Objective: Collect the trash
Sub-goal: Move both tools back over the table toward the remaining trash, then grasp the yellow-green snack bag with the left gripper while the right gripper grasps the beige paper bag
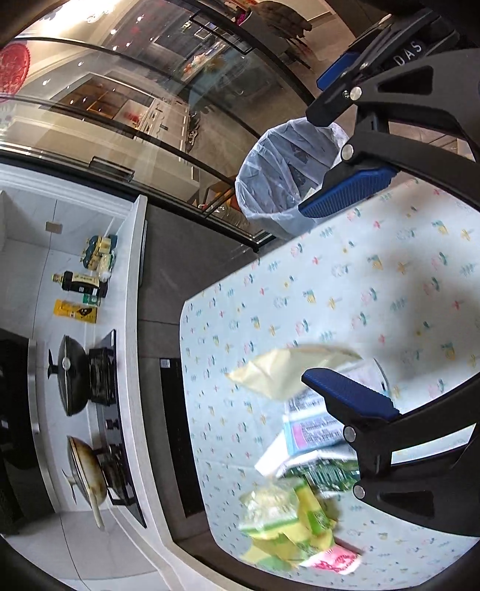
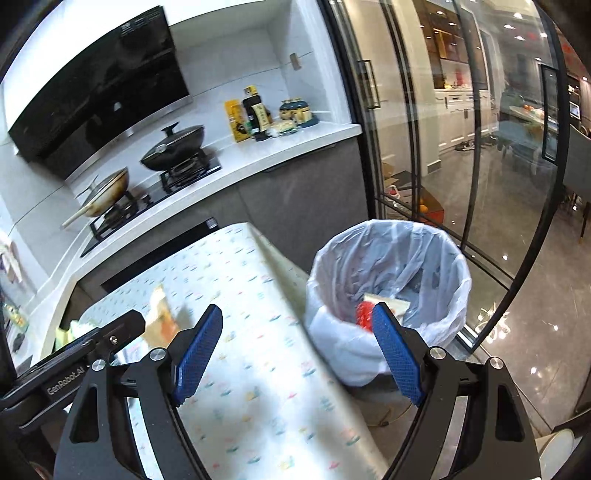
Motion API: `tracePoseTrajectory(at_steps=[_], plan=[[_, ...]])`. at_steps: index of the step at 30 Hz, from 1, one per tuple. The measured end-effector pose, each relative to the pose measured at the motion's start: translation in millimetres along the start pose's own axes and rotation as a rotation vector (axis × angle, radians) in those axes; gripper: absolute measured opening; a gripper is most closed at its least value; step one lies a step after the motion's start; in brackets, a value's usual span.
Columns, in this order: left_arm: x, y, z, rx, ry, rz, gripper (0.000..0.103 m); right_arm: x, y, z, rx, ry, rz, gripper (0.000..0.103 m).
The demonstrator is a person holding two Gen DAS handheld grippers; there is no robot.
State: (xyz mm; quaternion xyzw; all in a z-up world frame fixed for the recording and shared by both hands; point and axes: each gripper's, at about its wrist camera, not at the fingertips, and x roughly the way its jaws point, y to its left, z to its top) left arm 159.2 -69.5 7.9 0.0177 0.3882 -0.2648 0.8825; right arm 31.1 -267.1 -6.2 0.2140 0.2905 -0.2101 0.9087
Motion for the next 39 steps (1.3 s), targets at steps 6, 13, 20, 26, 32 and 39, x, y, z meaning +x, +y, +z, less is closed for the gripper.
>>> tracePoseTrajectory(at_steps=[6, 13, 20, 26, 32, 39], plan=[[-21.1, 44.9, -20.5, -0.056, 0.005, 0.028, 0.081, -9.7, 36.1, -22.8, -0.047, 0.031, 0.036, 0.08], [-37.6, 109.3, -42.7, -0.147, 0.014, 0.081, 0.081, -9.9, 84.2, -48.2, -0.117, 0.078, 0.079, 0.08], [-49.4, 176.0, -66.9, -0.24, 0.022, 0.159, 0.081, 0.0, 126.9, -71.9, -0.179, 0.124, 0.109, 0.08], [-54.6, 217.2, -80.1, -0.295, 0.03, 0.202, 0.081, 12.8, 153.8, -83.6, -0.216, 0.153, 0.117, 0.08], [-51.9, 249.9, -83.6, -0.358, 0.041, 0.223, 0.081, 30.0, 166.8, -82.0, -0.23, 0.16, 0.106, 0.08], [-44.5, 269.9, -64.6, -0.339, 0.008, 0.263, 0.089, 61.7, 167.9, -69.1, -0.214, 0.162, 0.069, 0.08]])
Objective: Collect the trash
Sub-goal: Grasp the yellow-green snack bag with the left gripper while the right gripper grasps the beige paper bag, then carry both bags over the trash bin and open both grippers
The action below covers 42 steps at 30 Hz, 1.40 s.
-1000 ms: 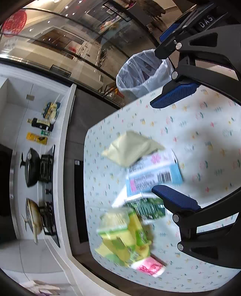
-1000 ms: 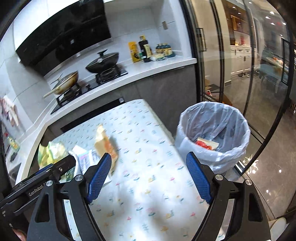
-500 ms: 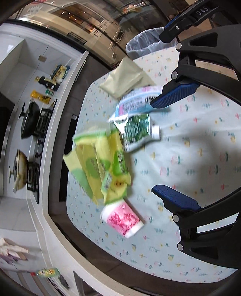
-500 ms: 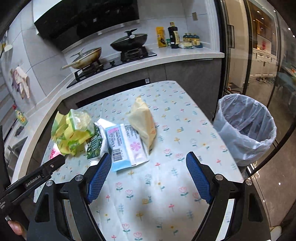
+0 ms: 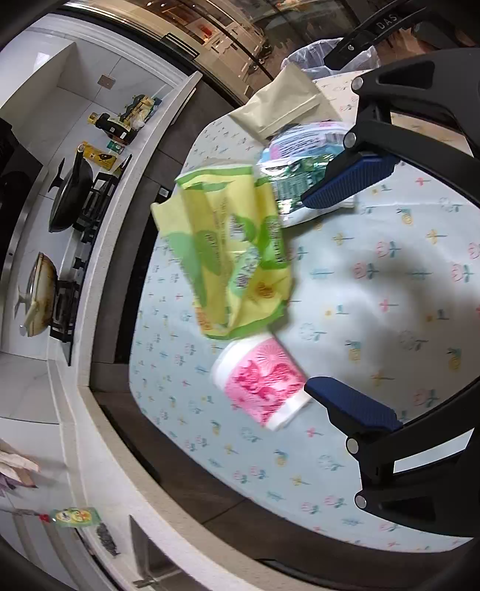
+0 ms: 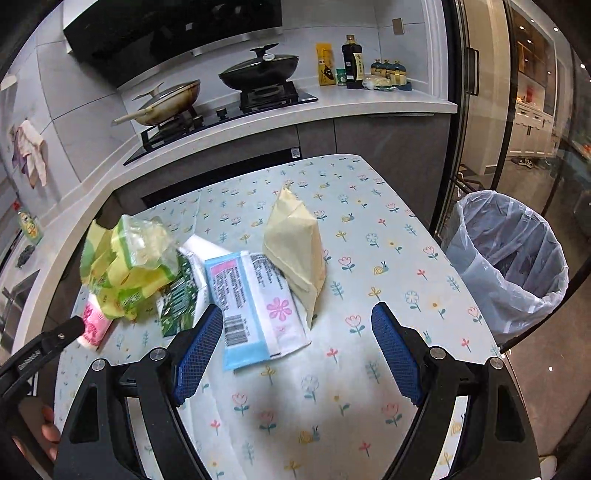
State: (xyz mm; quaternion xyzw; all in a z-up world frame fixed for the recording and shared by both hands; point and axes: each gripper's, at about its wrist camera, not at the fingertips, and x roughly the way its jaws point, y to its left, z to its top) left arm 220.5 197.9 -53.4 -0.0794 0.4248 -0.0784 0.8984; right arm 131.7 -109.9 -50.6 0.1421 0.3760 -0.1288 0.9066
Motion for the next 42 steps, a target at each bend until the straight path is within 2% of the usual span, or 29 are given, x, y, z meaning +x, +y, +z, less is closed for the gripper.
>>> tracePoseTrajectory(at_steps=[7, 12, 14, 16, 17, 18, 19, 21, 24, 30, 34, 42], plan=[[22.3, 0.6, 40.6, 0.078, -0.05, 0.024, 0.09, 36.5, -9.0, 24.4, 0.02, 0.002, -0.039, 0.08], [44.4, -5.1, 58.2, 0.159, -0.063, 0.033, 0.09, 61.7, -11.2, 36.0, 0.025, 0.013, -0.051, 0.077], [51.2, -9.1, 58.8, 0.185, -0.061, 0.027, 0.083, 72.5, -9.9, 38.7, 0.016, 0.024, -0.054, 0.071], [56.5, -15.0, 57.3, 0.213, -0.045, 0.01, 0.063, 80.3, -8.5, 39.9, 0.007, 0.039, -0.052, 0.056], [58.0, -17.2, 56.1, 0.218, -0.036, -0.003, 0.059, 83.3, -7.8, 40.3, 0.006, 0.047, -0.041, 0.051], [58.3, -19.0, 54.7, 0.22, -0.033, -0.013, 0.05, 85.0, -7.3, 40.4, 0.004, 0.053, -0.032, 0.04], [57.6, -21.0, 53.3, 0.223, -0.032, -0.022, 0.037, 86.0, -5.9, 39.3, 0.001, 0.054, -0.028, 0.029], [54.9, -24.9, 51.8, 0.231, -0.034, -0.026, 0.024, 85.1, -4.7, 37.7, -0.005, 0.054, -0.023, 0.018], [45.2, -29.3, 52.6, 0.216, -0.049, -0.042, 0.012, 76.2, -5.1, 35.6, -0.002, 0.037, -0.012, 0.011], [15.4, -48.6, 54.6, 0.223, -0.102, -0.063, 0.009, 42.3, -21.3, 40.0, 0.033, -0.024, 0.003, 0.009], [-9.0, -69.6, 56.0, 0.23, -0.13, -0.105, 0.009, 15.3, -37.0, 42.4, 0.059, -0.066, 0.004, 0.009], [-49.8, -142.0, 45.3, 0.301, -0.176, -0.195, 0.009, -35.3, -79.6, 42.7, 0.11, -0.141, -0.01, 0.009]])
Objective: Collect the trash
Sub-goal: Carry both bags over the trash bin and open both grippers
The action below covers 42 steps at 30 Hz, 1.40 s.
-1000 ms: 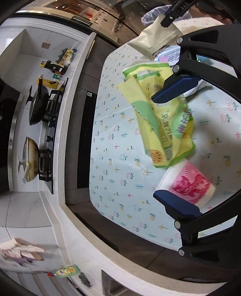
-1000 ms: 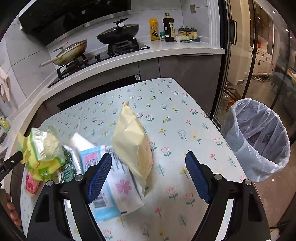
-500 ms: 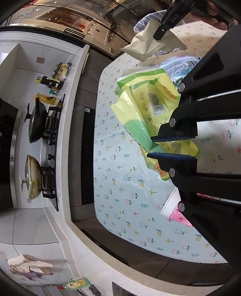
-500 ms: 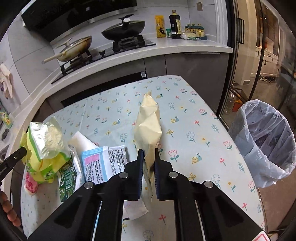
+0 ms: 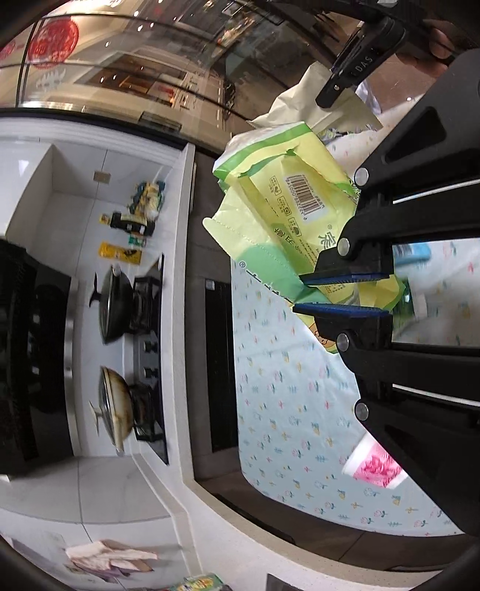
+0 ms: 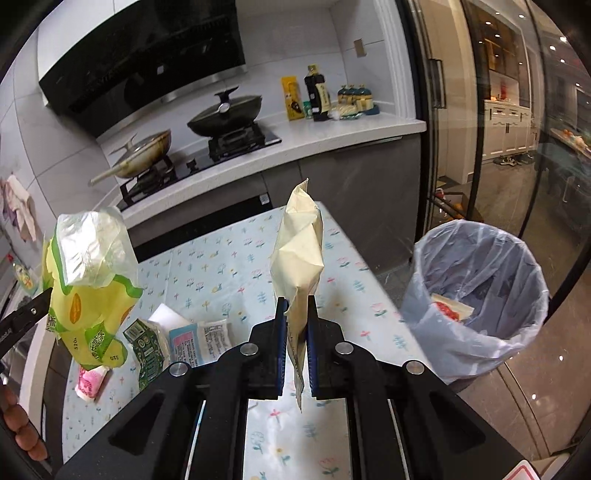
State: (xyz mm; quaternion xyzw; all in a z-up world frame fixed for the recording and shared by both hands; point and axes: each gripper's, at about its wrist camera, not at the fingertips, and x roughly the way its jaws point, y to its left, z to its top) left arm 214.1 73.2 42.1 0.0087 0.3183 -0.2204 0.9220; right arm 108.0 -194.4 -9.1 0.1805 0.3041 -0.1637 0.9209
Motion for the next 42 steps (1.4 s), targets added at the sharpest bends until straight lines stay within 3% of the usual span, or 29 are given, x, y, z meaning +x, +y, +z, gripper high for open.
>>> tracePoseTrajectory(at_steps=[11, 24, 38, 41, 42], plan=[[2.4, -131.1, 2.2, 0.114, 0.001, -0.132, 0.009, -51.0, -102.8, 0.9, 0.12, -0.063, -0.07, 0.009], [41.3, -270.6, -16.9, 0.239, 0.062, -0.241, 0.01, -63.2, -214.8, -8.6, 0.243, -0.06, -0.165, 0.009], [117.5, -348.1, -23.9, 0.276, 0.151, -0.233, 0.011, -25.5, -268.9, -4.9, 0.287, -0.011, -0.189, 0.009], [130.6, -355.4, -24.5, 0.271, 0.163, -0.234, 0.015, -16.8, -272.1, -4.1, 0.29, 0.0, -0.188, 0.009], [133.7, -356.5, -24.6, 0.268, 0.167, -0.232, 0.022, -14.5, -273.6, -3.4, 0.29, 0.004, -0.188, 0.009]])
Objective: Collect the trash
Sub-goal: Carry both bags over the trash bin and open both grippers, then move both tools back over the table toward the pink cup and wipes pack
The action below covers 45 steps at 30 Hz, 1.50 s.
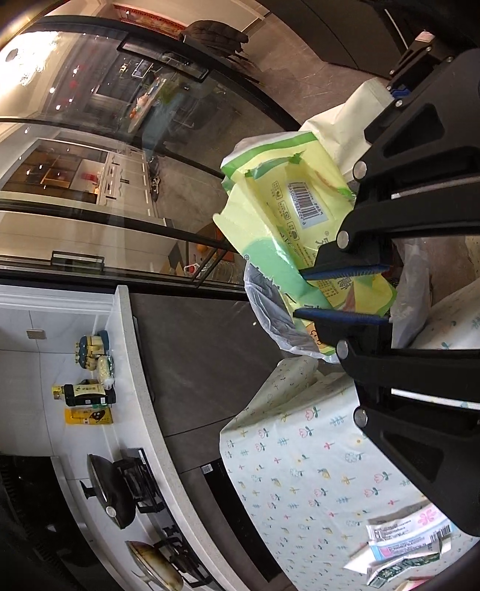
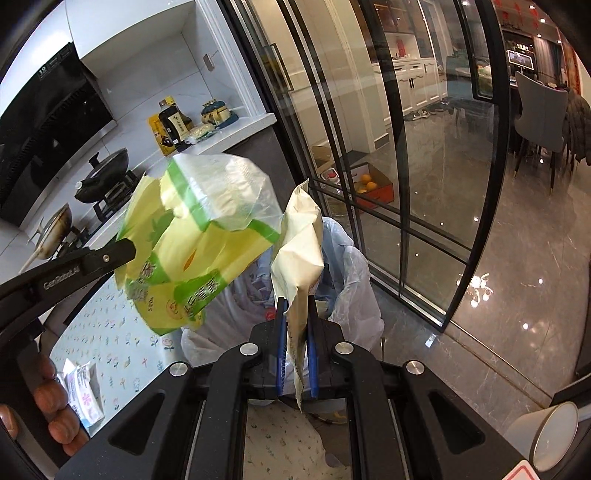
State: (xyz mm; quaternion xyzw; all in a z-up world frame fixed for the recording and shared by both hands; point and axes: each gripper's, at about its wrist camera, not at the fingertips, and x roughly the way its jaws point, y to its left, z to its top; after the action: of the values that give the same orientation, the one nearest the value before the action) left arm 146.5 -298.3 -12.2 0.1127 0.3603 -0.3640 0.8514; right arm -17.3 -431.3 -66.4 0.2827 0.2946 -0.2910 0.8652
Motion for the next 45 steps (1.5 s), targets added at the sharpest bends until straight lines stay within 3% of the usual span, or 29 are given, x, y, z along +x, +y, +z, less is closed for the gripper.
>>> tracePoseTrajectory(at_steps=[4, 7, 14, 17, 19, 25, 45], plan=[[8.4, 1.8, 2.1, -0.024, -0.009, 0.01, 0.057, 11.6, 2.5, 4.0, -0.005, 0.009, -0.001, 0.01], [12.3, 4.1, 2.7, -0.024, -0.008, 0.023, 0.064, 18.4, 6.1, 7.0, -0.013, 0.014, 0.0, 0.01], [9.0, 21.2, 2.4, -0.063, -0.008, 0.039, 0.071, 38.7, 20.6, 15.5, -0.037, 0.032, 0.025, 0.012], [1.8, 29.8, 0.6, -0.072, -0.021, 0.057, 0.078, 43.9, 30.6, 16.0, -0.054, 0.041, 0.038, 0.028], [-3.7, 34.9, -1.2, -0.073, -0.035, 0.074, 0.085, 40.9, 37.3, 14.8, -0.064, 0.014, 0.036, 0.05], [-17.0, 51.2, -6.7, -0.102, -0.044, 0.104, 0.088, 34.0, 52.6, 12.6, -0.079, 0.007, 0.048, 0.059], [-80.8, 116.1, -39.5, -0.203, -0.055, 0.184, 0.092, -17.2, 103.0, -14.3, -0.121, -0.019, 0.101, 0.067]])
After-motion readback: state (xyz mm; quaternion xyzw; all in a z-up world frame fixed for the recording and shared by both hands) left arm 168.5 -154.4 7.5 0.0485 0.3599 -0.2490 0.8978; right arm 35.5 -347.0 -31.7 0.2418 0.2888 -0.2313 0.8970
